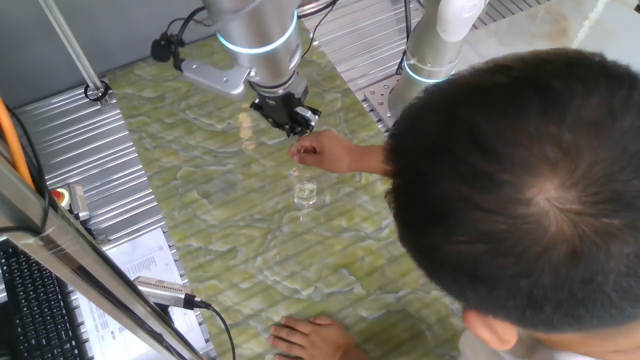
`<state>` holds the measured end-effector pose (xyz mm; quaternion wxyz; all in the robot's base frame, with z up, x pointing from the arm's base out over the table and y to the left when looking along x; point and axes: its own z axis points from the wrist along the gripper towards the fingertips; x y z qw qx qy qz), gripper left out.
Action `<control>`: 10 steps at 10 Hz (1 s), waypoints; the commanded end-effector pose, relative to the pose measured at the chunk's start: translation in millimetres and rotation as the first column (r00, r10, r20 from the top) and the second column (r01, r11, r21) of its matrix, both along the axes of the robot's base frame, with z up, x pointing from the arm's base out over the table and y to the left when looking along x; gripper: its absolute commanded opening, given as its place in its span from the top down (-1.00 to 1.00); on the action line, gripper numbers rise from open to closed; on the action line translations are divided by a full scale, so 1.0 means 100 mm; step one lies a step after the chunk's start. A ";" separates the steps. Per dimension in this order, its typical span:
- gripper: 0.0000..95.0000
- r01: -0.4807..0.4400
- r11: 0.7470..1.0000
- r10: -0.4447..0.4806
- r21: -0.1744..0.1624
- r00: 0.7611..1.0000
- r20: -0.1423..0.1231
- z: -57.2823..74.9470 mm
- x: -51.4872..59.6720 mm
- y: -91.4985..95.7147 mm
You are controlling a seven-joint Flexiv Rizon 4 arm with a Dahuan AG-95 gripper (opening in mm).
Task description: Stir the beaker with a glass rod
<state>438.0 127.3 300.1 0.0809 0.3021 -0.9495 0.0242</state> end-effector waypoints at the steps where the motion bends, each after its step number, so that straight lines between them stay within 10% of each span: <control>1: 1.00 0.005 1.000 -0.005 0.010 1.000 0.003 0.00 0.01 0.00; 7: 1.00 0.019 1.000 -0.018 0.015 0.998 -0.066 -0.01 0.01 0.00; 10: 1.00 -0.004 1.000 0.004 0.006 0.998 -0.058 -0.02 0.02 0.00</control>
